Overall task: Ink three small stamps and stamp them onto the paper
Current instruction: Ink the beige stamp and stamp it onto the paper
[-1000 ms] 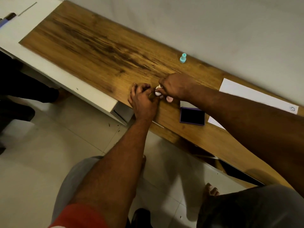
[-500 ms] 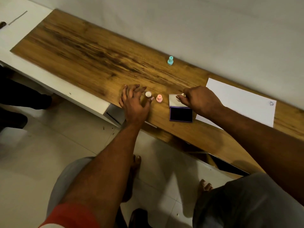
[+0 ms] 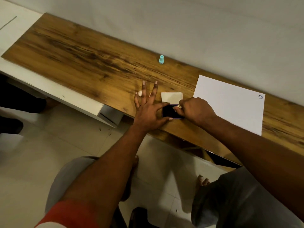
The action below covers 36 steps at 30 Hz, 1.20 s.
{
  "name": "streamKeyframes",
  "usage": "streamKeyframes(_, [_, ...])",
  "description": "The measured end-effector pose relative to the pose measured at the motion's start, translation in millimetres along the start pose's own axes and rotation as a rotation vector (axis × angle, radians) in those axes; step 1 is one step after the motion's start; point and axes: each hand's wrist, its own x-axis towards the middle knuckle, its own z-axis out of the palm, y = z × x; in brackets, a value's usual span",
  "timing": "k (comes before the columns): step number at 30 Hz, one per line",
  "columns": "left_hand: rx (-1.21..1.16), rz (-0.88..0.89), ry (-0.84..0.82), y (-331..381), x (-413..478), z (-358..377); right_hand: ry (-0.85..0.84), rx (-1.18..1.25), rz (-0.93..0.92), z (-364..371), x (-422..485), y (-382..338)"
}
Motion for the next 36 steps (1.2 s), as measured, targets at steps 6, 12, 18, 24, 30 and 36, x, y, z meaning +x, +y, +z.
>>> streamKeyframes(6, [-0.087,-0.071,-0.015,-0.4,-1.7,5.5,0.591,0.067,0.013,-68.7,3.1,-3.9])
streamKeyframes(12, [-0.105,-0.086,0.007,-2.1,-2.6,9.8,-0.005,0.039,0.133,15.9,-4.6,-28.6])
streamKeyframes(18, [-0.146,-0.088,-0.001,0.3,-1.6,7.1,0.048,-0.085,0.162,39.2,6.7,-21.0])
streamKeyframes(24, [-0.163,-0.092,-0.043,5.7,0.8,-2.6,0.020,-0.069,0.132,40.8,7.5,-19.1])
streamKeyframes(30, [-0.097,-0.107,-0.123,8.0,8.3,-6.6,0.044,0.145,0.137,24.7,3.1,-6.2])
streamKeyframes(36, [-0.005,0.022,-0.100,19.3,16.6,-7.5,0.415,0.309,0.421,8.2,-40.7,103.4])
